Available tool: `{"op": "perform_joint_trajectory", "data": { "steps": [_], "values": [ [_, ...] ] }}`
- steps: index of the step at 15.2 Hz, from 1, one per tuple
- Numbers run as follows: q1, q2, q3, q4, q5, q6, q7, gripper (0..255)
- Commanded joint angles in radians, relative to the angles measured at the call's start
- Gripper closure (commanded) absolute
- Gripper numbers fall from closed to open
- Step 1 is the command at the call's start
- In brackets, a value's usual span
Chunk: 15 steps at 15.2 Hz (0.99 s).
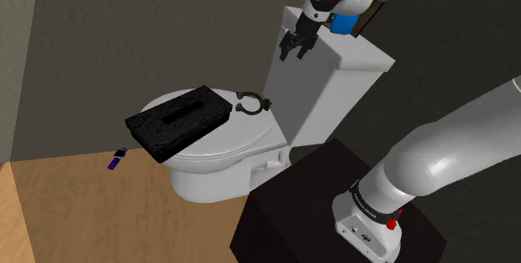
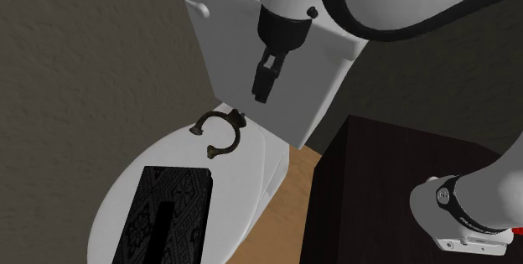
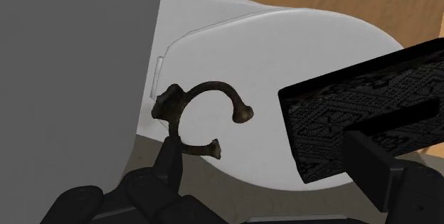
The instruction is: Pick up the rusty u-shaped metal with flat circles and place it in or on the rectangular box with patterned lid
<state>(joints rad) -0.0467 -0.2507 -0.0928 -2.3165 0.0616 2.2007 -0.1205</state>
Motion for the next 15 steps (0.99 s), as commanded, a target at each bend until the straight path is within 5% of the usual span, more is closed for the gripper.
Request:
{"op": "perform_joint_trajectory", "data": {
  "steps": [1, 15],
  "values": [
    [-0.002, 0.068, -0.004, 0.017, 0.004, 0.043, 0.001, 0],
    [-0.032, 0.599, -0.022, 0.301, 0.062, 0.227, -0.012, 0]
  ]
}}
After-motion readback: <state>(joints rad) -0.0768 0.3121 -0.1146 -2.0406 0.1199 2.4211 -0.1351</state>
